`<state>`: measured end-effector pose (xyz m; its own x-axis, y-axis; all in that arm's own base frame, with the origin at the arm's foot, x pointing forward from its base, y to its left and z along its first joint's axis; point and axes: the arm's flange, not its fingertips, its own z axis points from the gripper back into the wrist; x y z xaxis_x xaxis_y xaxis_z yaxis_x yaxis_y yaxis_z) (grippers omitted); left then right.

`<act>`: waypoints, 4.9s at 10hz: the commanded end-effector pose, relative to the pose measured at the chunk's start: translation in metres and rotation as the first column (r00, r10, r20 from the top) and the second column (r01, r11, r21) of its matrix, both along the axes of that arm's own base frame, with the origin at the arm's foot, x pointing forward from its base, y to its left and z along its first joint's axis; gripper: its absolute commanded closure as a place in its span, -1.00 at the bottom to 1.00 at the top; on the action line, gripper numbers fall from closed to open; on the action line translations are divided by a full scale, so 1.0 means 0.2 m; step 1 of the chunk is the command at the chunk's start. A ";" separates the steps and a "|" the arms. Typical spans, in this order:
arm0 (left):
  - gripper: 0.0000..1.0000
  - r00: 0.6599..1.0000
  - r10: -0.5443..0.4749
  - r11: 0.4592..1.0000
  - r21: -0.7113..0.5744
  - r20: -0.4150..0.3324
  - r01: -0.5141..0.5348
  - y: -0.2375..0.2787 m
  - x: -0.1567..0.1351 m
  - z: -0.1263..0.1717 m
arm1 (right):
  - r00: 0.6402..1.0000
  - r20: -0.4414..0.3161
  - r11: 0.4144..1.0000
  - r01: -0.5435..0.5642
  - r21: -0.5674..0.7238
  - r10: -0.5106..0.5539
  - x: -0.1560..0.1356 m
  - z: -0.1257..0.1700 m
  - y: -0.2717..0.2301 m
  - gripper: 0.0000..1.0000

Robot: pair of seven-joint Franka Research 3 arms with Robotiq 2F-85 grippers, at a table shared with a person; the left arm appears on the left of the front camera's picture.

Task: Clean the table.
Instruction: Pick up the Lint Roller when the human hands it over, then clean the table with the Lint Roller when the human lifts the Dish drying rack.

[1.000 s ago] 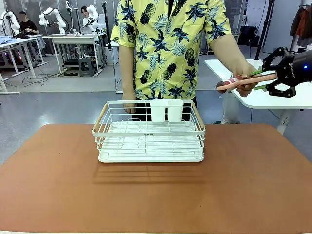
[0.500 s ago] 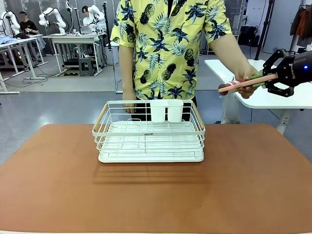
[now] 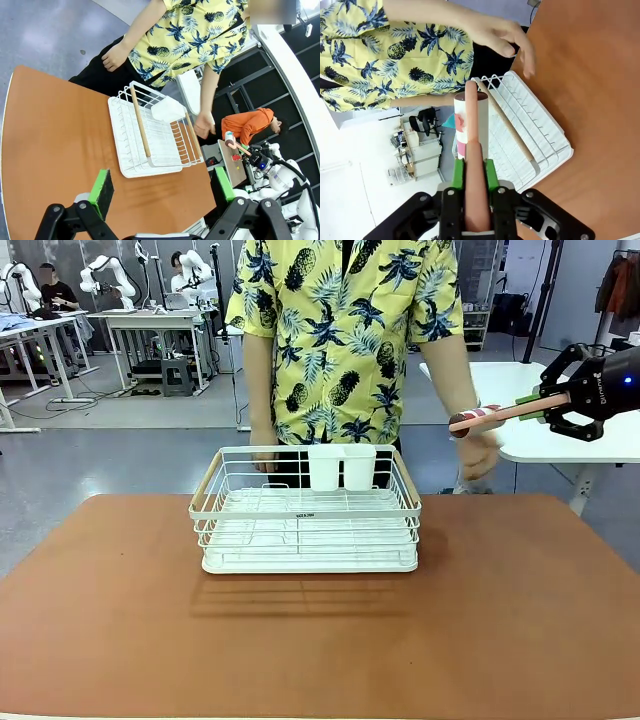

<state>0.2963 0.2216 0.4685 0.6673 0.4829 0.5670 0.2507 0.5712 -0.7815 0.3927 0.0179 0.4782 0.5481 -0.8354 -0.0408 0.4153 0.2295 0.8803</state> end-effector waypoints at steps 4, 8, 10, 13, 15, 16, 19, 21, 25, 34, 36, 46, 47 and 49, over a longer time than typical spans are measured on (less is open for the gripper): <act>-1.00 1.000 0.003 1.000 -0.004 0.004 -0.003 0.01 0.00 0.00 | 1.000 0.005 1.000 -0.002 0.000 0.002 0.00 0.01 0.00 0.94; -1.00 1.000 0.003 1.000 -0.004 0.004 -0.003 0.01 0.00 0.00 | 1.000 0.005 1.000 -0.002 0.000 0.002 0.00 0.01 0.00 0.94; -1.00 1.000 0.003 1.000 -0.004 0.004 -0.003 0.01 0.00 0.00 | 1.000 0.005 1.000 -0.002 0.000 0.002 0.00 0.01 0.00 0.94; -1.00 1.000 0.003 1.000 -0.004 0.004 -0.003 0.01 0.00 0.00 | 1.000 0.005 1.000 -0.002 0.000 0.002 0.00 0.01 0.00 0.94; -1.00 1.000 0.003 1.000 -0.004 0.004 -0.003 0.01 0.00 0.00 | 1.000 0.005 1.000 -0.002 0.000 0.002 0.00 0.01 0.00 0.94; -1.00 1.000 0.003 1.000 -0.004 0.004 -0.003 0.01 0.00 0.00 | 1.000 0.005 1.000 -0.002 0.000 0.002 0.00 0.01 0.00 0.94; -1.00 1.000 0.003 1.000 -0.004 0.004 -0.003 0.01 0.00 0.00 | 1.000 0.005 1.000 -0.002 0.000 0.002 0.00 0.01 0.00 0.94; -1.00 1.000 0.003 1.000 -0.004 0.004 -0.003 0.01 0.00 0.00 | 1.000 0.005 1.000 -0.002 0.000 0.002 0.00 0.01 0.00 0.94; -1.00 1.000 0.003 1.000 -0.004 0.004 -0.003 0.01 0.00 0.00 | 1.000 0.005 1.000 -0.002 0.000 0.002 0.00 0.01 0.00 0.94; -1.00 1.000 0.003 1.000 -0.004 0.004 -0.003 0.01 0.00 0.00 | 0.994 0.065 0.995 -0.088 -0.055 0.092 -0.01 0.13 -0.04 0.58; -1.00 1.000 0.003 1.000 -0.004 0.004 -0.003 0.01 0.00 0.00 | 0.967 0.002 0.962 -0.255 -0.103 0.256 0.03 0.21 -0.06 0.58; -1.00 1.000 0.003 1.000 -0.004 0.004 -0.003 0.01 0.00 0.00 | 0.718 -0.273 0.611 -0.691 -0.386 0.640 0.77 0.11 0.31 0.58; -1.00 1.000 0.003 1.000 -0.004 0.004 -0.003 0.01 0.00 0.00 | 0.705 -0.275 0.596 -0.704 -0.386 0.654 0.75 0.08 0.29 0.58; -1.00 1.000 0.003 1.000 -0.004 0.004 -0.003 0.01 0.00 0.00 | 0.705 -0.275 0.596 -0.704 -0.386 0.654 0.75 0.08 0.29 0.58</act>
